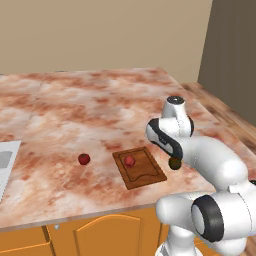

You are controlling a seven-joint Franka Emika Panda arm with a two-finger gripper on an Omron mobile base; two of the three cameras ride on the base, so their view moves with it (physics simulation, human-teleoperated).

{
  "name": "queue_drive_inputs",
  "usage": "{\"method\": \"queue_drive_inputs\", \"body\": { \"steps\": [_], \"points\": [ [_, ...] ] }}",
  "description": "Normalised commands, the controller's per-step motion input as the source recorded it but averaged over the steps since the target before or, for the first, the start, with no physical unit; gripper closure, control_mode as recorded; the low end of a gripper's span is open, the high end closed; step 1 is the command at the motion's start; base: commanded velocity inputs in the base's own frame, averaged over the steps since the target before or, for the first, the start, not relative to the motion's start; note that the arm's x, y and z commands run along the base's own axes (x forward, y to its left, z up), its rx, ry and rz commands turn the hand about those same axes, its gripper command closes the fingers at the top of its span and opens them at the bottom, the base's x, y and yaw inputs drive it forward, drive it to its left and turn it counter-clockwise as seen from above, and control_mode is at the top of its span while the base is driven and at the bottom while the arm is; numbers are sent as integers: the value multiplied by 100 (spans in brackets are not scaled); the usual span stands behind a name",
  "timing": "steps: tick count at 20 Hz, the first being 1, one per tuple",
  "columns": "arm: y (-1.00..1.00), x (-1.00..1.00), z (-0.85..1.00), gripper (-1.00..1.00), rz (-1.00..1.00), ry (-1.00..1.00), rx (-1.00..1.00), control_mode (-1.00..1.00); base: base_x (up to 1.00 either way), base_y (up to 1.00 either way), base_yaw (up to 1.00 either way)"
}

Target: Place the avocado, onion, tomato, and bell pepper on the cutting board.

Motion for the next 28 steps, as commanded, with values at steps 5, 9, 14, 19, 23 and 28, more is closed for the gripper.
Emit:
{"method": "queue_drive_inputs", "body": {
  "steps": [5, 9, 14, 19, 23, 28],
  "points": [
    [-53, -25, 0, -100, 16, -6, 0, -100, 0, 0, 0],
    [-25, 5, 0, -100, 1, 0, 0, -100, 0, 0, 0],
    [-11, 33, 0, -100, 0, 0, 0, -100, 0, 0, 0],
    [-16, 12, -2, -100, 0, 1, 0, -100, 0, 0, 0],
    [-21, -27, -10, -100, 0, 0, 0, -100, 0, 0, 0],
    [-4, -12, -4, -100, 0, 0, 3, -100, 0, 0, 0]
  ]
}}
